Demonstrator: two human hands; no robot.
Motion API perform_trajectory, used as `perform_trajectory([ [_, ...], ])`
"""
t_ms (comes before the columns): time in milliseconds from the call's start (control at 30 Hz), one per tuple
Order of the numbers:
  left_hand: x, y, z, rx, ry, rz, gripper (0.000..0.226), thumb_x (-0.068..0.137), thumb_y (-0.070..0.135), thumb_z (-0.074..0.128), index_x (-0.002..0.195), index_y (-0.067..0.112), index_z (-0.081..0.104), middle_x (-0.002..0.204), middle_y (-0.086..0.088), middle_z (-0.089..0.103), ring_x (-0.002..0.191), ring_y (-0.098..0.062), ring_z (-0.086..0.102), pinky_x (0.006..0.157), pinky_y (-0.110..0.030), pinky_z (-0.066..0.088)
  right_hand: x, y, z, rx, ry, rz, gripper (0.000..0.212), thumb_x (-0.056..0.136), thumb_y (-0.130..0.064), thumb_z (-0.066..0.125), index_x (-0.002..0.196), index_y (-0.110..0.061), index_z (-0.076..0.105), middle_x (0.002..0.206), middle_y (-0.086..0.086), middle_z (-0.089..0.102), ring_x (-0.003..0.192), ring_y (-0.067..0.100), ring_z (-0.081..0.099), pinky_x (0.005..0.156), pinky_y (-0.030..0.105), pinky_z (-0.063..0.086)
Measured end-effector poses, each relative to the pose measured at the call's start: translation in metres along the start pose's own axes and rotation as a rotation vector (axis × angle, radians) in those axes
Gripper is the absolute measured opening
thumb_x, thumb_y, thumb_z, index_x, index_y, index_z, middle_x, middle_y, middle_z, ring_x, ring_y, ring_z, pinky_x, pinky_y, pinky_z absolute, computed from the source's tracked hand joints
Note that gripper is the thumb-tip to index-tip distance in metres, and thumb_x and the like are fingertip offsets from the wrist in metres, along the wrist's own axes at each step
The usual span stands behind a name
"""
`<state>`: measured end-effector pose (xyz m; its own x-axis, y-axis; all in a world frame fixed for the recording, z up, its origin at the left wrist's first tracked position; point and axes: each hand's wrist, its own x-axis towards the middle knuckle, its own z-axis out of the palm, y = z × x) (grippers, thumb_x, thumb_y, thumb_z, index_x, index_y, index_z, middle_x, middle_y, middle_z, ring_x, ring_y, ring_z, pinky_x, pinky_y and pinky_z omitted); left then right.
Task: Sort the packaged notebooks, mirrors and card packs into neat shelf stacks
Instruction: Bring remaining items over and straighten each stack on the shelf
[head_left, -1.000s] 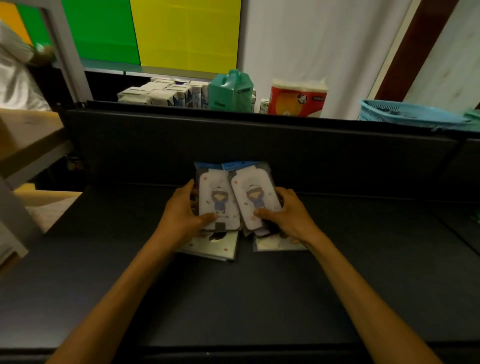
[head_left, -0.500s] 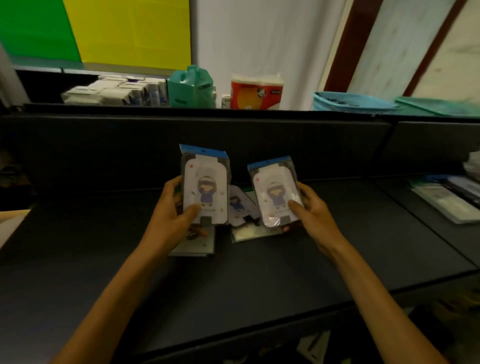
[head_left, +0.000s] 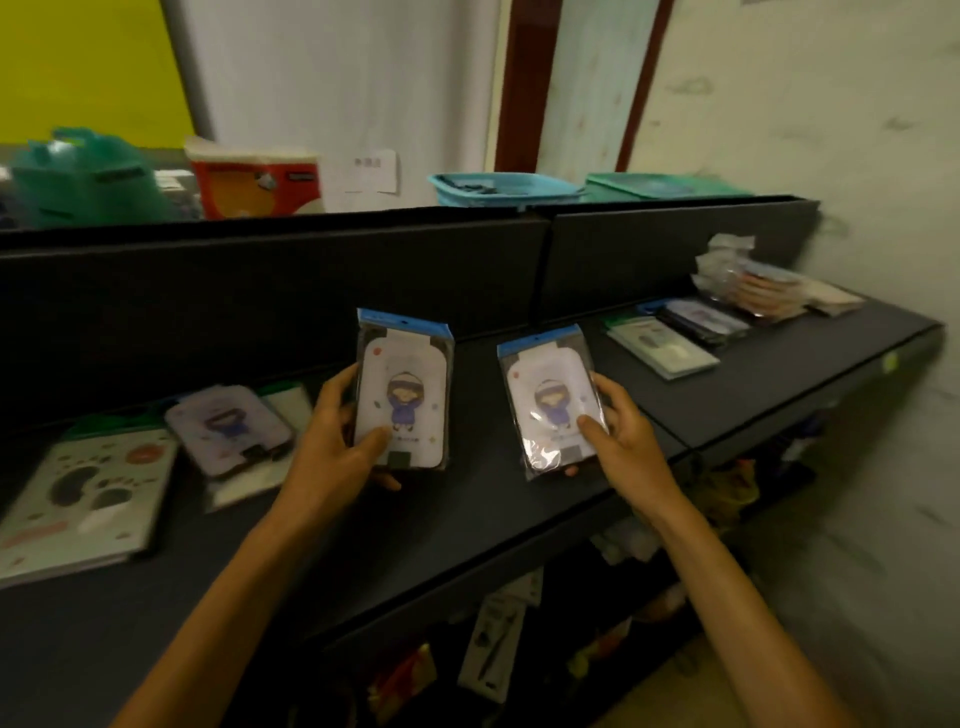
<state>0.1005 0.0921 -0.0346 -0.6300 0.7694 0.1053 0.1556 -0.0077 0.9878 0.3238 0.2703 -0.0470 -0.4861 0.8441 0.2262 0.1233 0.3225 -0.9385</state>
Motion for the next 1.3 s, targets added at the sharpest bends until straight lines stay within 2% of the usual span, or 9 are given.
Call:
perform_trajectory([
  [267,0.002,0.016,0.163,-0.038,-0.147,0.012,0.066,0.090,0.003,0.053,0.141,0.036,0.028,0.110,0.016,0.054,0.091,-0.012,0.065,0.057,-0.030,0.058,-0.006,0.049,-0.161,-0.015,0.147,0.034,0.046,0.093,-0.002,0.050,0.132,-0.025,0.045,0.120,0.003,0.061,0.101,0.009,0.064,0.075,0.025,0.058],
  [367,0.006,0.022,0.216,-0.048,-0.201,0.027,0.067,0.090,0.001,0.054,0.142,0.034,0.027,0.117,0.008,0.055,0.096,-0.015,0.064,0.057,-0.036,0.059,-0.010,0.066,-0.212,-0.015,0.177,0.065,0.047,0.093,-0.003,0.050,0.135,-0.025,0.045,0.121,0.004,0.062,0.101,0.013,0.065,0.076,0.027,0.058],
  [567,0.022,0.032,0.300,-0.019,-0.266,0.038,0.068,0.090,0.002,0.056,0.143,0.033,0.026,0.121,0.003,0.055,0.097,-0.018,0.064,0.054,-0.033,0.058,-0.003,0.084,-0.295,-0.055,0.231,0.077,0.045,0.093,-0.010,0.053,0.126,-0.040,0.044,0.122,0.002,0.060,0.103,0.016,0.064,0.077,0.034,0.059],
  [633,0.029,0.034,0.324,-0.006,-0.276,0.030,0.069,0.090,0.002,0.055,0.143,0.033,0.024,0.116,0.006,0.055,0.094,-0.016,0.064,0.053,-0.032,0.058,0.002,0.091,-0.314,-0.051,0.251,0.075,0.045,0.094,-0.010,0.052,0.126,-0.041,0.043,0.121,0.000,0.060,0.103,0.018,0.064,0.075,0.035,0.060],
  [733,0.043,0.037,0.358,0.012,-0.288,0.036,0.069,0.090,0.002,0.056,0.144,0.031,0.024,0.106,0.015,0.052,0.091,-0.012,0.062,0.053,-0.034,0.058,0.012,0.105,-0.337,-0.036,0.282,0.069,0.046,0.094,-0.007,0.052,0.128,-0.037,0.043,0.120,-0.003,0.059,0.103,0.017,0.064,0.069,0.029,0.060],
  [867,0.067,0.036,0.397,0.002,-0.295,0.027,0.068,0.090,0.003,0.056,0.143,0.032,0.025,0.114,0.008,0.053,0.093,-0.015,0.063,0.054,-0.035,0.059,0.035,0.127,-0.364,-0.039,0.299,0.085,0.045,0.094,-0.006,0.052,0.129,-0.034,0.044,0.121,0.000,0.059,0.100,0.019,0.065,0.059,0.026,0.058],
  [967,0.091,0.034,0.423,-0.019,-0.280,0.033,0.064,0.090,0.003,0.054,0.139,0.035,0.028,0.118,0.003,0.055,0.096,-0.017,0.063,0.056,-0.035,0.059,0.062,0.140,-0.382,-0.058,0.292,0.095,0.045,0.094,-0.007,0.053,0.130,-0.033,0.044,0.121,-0.001,0.060,0.099,0.018,0.066,0.063,0.030,0.060],
  [1133,0.138,0.040,0.454,-0.009,-0.189,0.037,0.067,0.090,0.003,0.054,0.141,0.036,0.027,0.121,0.006,0.050,0.087,-0.009,0.059,0.053,-0.028,0.057,0.127,0.145,-0.401,-0.088,0.228,0.095,0.044,0.094,-0.009,0.052,0.127,-0.036,0.043,0.116,-0.005,0.059,0.100,0.015,0.064,0.064,0.022,0.058],
  [1300,0.177,0.041,0.460,0.047,-0.088,0.086,0.067,0.090,0.004,0.054,0.142,0.035,0.026,0.127,0.004,0.048,0.089,-0.009,0.057,0.049,-0.021,0.053,0.199,0.154,-0.394,-0.065,0.124,0.066,0.044,0.094,-0.008,0.051,0.131,-0.031,0.045,0.114,-0.008,0.059,0.100,0.009,0.063,0.073,0.023,0.058],
])
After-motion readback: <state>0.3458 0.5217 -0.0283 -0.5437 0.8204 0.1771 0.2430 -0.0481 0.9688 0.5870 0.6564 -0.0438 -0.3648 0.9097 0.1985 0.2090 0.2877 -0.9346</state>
